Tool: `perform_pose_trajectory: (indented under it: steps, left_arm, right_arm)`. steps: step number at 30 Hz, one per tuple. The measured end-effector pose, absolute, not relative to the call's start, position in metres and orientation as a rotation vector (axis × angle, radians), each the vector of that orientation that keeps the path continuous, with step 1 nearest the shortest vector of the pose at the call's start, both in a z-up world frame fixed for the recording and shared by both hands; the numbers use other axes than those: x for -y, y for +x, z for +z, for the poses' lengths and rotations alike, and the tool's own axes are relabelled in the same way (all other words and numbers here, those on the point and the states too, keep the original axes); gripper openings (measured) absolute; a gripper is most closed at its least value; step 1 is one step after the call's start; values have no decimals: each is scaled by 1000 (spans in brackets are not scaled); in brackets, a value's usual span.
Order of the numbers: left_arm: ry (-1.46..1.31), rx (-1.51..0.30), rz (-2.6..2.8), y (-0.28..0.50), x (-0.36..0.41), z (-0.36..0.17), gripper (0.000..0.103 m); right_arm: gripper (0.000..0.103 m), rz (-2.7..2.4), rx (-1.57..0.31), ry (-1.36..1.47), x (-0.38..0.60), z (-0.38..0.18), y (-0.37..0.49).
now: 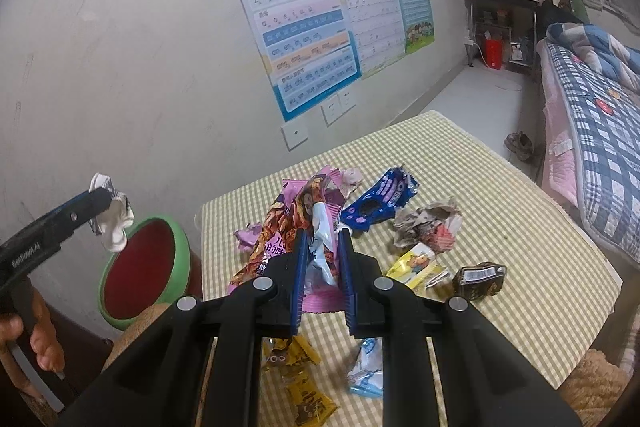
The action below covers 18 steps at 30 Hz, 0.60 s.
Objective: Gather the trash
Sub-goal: 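Lift the pink wrapper with the right gripper and hold it above the table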
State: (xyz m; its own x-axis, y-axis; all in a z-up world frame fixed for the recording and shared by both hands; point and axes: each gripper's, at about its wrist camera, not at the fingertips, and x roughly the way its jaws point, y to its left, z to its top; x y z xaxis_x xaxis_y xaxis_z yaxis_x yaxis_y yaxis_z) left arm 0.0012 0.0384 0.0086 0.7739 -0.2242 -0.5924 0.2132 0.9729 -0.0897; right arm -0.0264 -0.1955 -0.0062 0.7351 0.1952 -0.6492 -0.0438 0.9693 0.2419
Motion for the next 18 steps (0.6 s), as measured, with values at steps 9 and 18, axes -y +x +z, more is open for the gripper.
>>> perform_pose_trajectory:
  steps: [9, 18]
  left_arm:
    - [-79, -671, -203, 8, -65, -3, 53]
    - [-117, -701, -198, 12, -80, -14, 53]
  right_arm:
    - [15, 171, -750, 197, 164, -4, -23]
    - [35, 166, -886, 163, 149, -29, -8]
